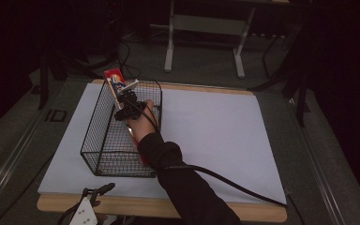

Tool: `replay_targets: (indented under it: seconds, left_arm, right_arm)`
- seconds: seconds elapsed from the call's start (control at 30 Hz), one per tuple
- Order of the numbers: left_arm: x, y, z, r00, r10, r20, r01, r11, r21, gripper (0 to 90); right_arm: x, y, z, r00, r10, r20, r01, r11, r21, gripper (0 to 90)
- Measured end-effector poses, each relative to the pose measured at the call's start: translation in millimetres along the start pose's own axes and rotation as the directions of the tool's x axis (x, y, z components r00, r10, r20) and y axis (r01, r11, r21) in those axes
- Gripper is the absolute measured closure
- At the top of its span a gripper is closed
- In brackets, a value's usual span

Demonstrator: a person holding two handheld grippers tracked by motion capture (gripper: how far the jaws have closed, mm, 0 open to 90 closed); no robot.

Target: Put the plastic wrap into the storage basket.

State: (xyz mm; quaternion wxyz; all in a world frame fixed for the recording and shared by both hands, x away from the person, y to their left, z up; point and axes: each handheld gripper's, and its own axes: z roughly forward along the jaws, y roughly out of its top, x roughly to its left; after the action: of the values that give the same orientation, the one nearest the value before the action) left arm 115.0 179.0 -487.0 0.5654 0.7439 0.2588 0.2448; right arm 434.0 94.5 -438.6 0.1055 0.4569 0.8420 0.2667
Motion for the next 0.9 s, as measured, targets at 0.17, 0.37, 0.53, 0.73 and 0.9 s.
replay_targets:
  seconds: [0.17, 0.37, 0.53, 0.73, 0.9]
  left_arm:
    - [-0.4, 0.1, 0.8, 1.0000, 0.002, 0.002, -0.002, 1.0000, 0.004, 0.1]
    - [-0.2, -0.2, 1.1, 1.0000, 0.001, 0.007, -0.001, 1.0000, 0.004, 0.1]
    - [-0.1, -0.3, 2.7, 0.9999, -0.001, 0.011, 0.001, 1.0000, 0.008, 0.1]
    - [-0.9, -0.4, 5.4, 0.9999, 0.005, 0.009, -0.005, 0.9998, 0.022, 0.1]
    - [-0.8, -0.6, 6.1, 1.0000, 0.005, 0.009, -0.005, 0.9997, 0.024, 0.1]
  right_arm:
    - [-2.3, -0.5, -3.0, 0.9982, -0.002, -0.060, 0.002, 1.000, 0.006, 22.9]
    - [-8.4, -3.8, -19.8, 0.9898, -0.095, -0.106, 0.092, 0.995, -0.031, 13.8]
    - [-18.8, -10.2, -40.2, 0.9684, -0.172, -0.181, 0.149, 0.980, -0.133, 13.6]
    - [-32.4, -20.8, -57.6, 0.9445, -0.247, -0.216, 0.214, 0.963, -0.165, 12.5]
    - [-43.2, -31.7, -71.0, 0.9405, -0.266, -0.211, 0.223, 0.953, -0.207, 13.4]
